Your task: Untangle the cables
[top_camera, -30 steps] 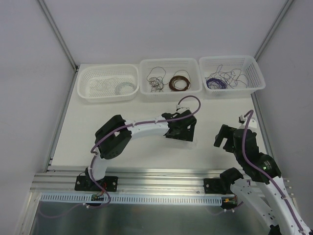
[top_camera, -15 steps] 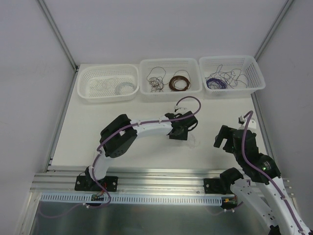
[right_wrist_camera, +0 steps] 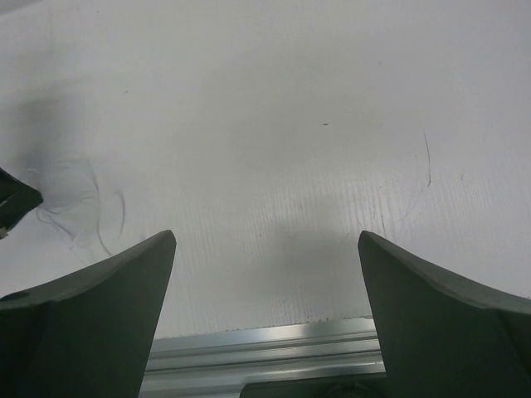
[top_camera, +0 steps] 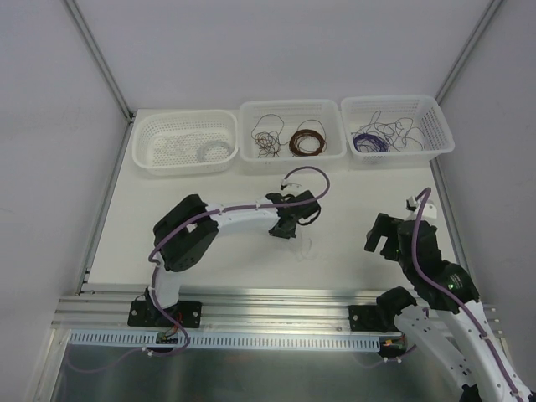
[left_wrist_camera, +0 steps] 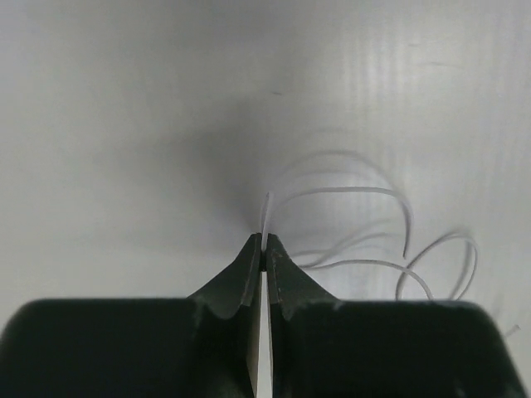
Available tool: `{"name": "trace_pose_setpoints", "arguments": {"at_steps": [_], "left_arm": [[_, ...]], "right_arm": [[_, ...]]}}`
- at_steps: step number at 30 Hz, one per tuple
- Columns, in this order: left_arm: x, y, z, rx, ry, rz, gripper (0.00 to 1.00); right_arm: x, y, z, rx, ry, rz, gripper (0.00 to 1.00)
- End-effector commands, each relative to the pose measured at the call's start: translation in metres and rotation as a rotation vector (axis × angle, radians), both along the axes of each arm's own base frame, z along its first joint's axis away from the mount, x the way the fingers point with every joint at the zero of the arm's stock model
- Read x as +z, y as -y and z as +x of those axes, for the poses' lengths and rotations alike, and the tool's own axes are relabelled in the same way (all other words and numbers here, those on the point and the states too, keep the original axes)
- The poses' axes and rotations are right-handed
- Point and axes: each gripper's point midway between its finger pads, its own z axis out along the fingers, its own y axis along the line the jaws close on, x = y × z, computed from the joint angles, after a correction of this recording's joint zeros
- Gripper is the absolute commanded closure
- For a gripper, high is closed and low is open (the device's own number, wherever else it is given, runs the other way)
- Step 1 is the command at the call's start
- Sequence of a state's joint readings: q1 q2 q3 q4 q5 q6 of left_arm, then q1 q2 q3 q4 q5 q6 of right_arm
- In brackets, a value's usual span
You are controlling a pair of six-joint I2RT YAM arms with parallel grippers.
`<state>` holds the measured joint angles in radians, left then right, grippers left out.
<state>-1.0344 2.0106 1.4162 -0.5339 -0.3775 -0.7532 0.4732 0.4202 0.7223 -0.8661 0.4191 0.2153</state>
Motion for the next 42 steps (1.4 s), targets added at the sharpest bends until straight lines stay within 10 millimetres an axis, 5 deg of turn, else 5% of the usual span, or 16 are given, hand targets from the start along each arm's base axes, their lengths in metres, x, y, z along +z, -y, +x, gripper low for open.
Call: {"name": "trace_pose_setpoints", "arguments": {"at_steps": [1,18,23,30,31,33,34,39,41,42], "left_arm": [[0.035,-0.048,0.014,0.011,0.073,0.073,1.00],[0.243,-0.184,0.098,0.141,0.436,-0.110,1.00],[0.278,-0.242,0.142,0.274,0.508,-0.093,1.00],[0.274,-0.322,0.204,0.488,0.506,-0.046,1.00],[0.258,-0.330,0.217,0.509,0.474,-0.027,1.00],[0.261,-0.354,0.234,0.565,0.488,-0.021,1.00],[0.243,-0.364,0.245,0.593,0.457,-0.006,1.00],[0.220,-0.407,0.278,0.717,0.443,0.001,1.00],[0.201,-0.418,0.285,0.746,0.409,-0.012,0.87],[0.201,-0.421,0.289,0.748,0.411,-0.021,0.71]], "right_arm": [[0.000,-0.006,0.005,0.023,0.000,0.001,0.03],[-0.005,-0.013,0.009,0.037,-0.022,0.020,0.03],[-0.005,-0.016,0.010,0.044,-0.026,0.030,0.03],[-0.003,-0.014,0.010,0.045,-0.027,0.009,0.03],[-0.003,-0.014,0.010,0.044,-0.029,0.006,0.03],[-0.004,-0.013,0.011,0.042,-0.034,-0.004,0.03],[-0.004,-0.013,0.012,0.043,-0.035,-0.008,0.03],[-0.006,-0.012,0.015,0.046,-0.054,-0.035,0.03],[-0.006,-0.012,0.016,0.048,-0.058,-0.043,0.03],[-0.006,-0.014,0.017,0.054,-0.060,-0.044,0.03]]}}
